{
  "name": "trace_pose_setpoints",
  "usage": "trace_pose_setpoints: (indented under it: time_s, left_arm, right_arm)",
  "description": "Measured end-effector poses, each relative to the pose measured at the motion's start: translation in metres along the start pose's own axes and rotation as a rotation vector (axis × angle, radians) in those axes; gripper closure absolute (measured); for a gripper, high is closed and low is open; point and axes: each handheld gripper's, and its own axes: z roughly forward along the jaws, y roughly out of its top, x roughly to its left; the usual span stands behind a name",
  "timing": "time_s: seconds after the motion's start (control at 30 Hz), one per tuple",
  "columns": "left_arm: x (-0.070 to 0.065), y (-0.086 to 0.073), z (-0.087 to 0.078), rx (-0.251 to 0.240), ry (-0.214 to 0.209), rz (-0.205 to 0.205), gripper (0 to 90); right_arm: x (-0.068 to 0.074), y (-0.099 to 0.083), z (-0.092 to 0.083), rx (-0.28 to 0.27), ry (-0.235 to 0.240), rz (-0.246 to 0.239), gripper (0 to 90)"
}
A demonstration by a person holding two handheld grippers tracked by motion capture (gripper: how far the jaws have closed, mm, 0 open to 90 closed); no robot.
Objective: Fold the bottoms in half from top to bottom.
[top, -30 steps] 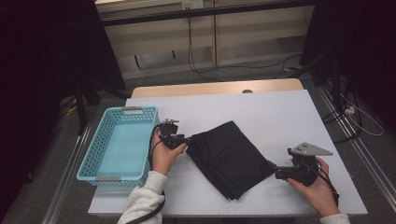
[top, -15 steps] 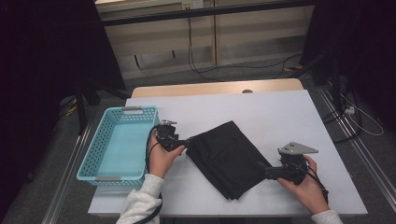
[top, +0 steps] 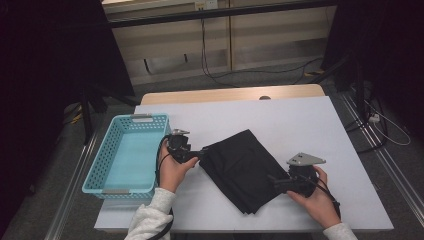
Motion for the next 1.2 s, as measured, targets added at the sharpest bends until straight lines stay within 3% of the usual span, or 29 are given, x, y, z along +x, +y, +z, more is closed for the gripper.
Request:
trace_pose_setpoints:
  time_s: [0.1,0.27,0.43,0.5,0.57,0.63,0.8,1.1,1.2]
  left_arm:
    - [0.000,0.000,0.000,0.004,-0.001,-0.001,24.6]
    - [0.000,0.000,0.000,0.005,-0.006,0.001,25.5]
    - [0.000,-0.001,0.001,0.006,-0.004,0.000,25.5]
    - [0.001,-0.001,0.001,0.007,-0.005,-0.002,25.3]
    - [0.001,-0.001,0.001,0.004,-0.011,0.001,25.3]
    - [0.001,0.000,0.001,0.001,-0.011,0.001,25.3]
    - [0.001,-0.001,0.001,0.003,-0.010,0.001,25.0]
    - [-0.002,0.001,-0.001,-0.003,-0.020,0.009,25.0]
    - [-0.004,0.002,0.000,-0.003,-0.026,0.013,25.1]
  right_arm:
    - [0.002,0.001,-0.001,-0.009,0.020,-0.017,19.5]
    - [0.003,0.002,-0.004,-0.001,0.052,-0.042,43.8]
    - [0.007,0.002,-0.001,0.026,0.067,-0.064,53.0]
    - [0.007,0.001,0.002,0.029,0.062,-0.040,55.0]
    - [0.007,0.002,0.002,0.030,0.074,-0.029,67.0]
    - [0.006,0.001,0.003,0.033,0.090,0.011,72.4]
    - [0.004,0.001,0.004,0.036,0.114,0.079,78.8]
    - [-0.003,0.007,-0.008,0.025,0.084,0.052,83.0]
    - [-0.009,0.007,-0.013,0.013,0.072,0.076,82.9]
